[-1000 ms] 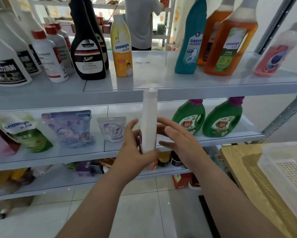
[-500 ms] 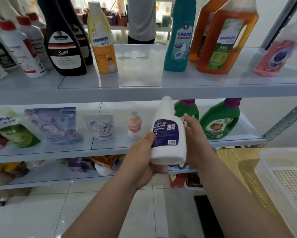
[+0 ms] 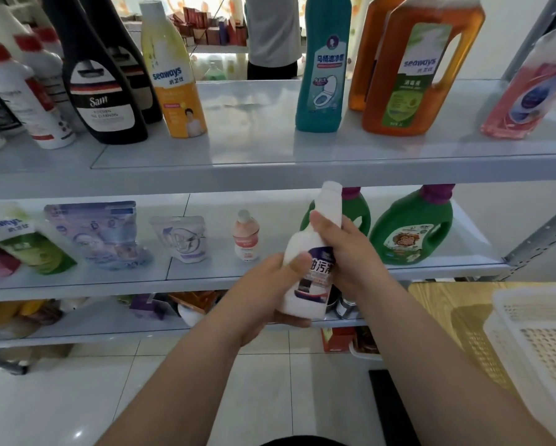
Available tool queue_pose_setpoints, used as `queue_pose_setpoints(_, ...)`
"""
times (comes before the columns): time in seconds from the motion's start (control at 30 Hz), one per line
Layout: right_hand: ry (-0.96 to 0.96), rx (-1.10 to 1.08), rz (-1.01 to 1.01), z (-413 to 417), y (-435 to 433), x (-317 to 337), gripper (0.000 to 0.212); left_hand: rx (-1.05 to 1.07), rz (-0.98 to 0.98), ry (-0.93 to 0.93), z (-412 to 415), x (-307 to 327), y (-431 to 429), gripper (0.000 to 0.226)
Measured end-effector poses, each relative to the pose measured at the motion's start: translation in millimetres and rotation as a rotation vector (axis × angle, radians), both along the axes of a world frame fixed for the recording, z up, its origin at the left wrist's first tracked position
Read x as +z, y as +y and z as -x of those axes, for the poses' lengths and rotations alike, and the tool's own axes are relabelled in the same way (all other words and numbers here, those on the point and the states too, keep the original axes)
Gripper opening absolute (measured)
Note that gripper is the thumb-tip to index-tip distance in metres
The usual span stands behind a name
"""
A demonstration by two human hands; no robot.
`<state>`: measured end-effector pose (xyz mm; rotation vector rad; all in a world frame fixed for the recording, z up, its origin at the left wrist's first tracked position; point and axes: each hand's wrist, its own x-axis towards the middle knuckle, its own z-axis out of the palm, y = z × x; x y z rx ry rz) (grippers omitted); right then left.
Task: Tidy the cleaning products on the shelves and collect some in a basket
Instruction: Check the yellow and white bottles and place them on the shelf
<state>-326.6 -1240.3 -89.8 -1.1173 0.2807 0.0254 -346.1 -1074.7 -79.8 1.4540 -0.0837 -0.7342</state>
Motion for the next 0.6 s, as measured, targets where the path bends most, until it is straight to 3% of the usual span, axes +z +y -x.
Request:
queue_pose_setpoints(0.07,-0.042,-0.017,0.001,0.6,-1.5,1.3,0.029,0.078,-0.042,-0.074,-2.3,-5.5,2.6,0.040)
queue_pose_setpoints(0.13,-0.058,-0.011,-0.047,0.3,-2.5,4.5,0.029,0.162,0.036,-0.017,-4.5,-11.3,6.7,0.020)
queue_pose_setpoints(0.37,0.021,0.004,0.017,0.4,13.5,5.0,0.046,0.118,0.314,0.383,1.2,-13.6,7.0,0.036)
queue_pose_setpoints(0.47,0.027,-0.004,0.033,3.0,19.5,1.4,0.045,0.040,0.446,0.433,0.5,-14.8,8.5,0.038)
queue_pose_setpoints(0.6,0.013,0.050,0.072,6.3,22.3,1.5,0.040,-0.031,0.438,0.401,-2.0,-27.6,15.4,0.039)
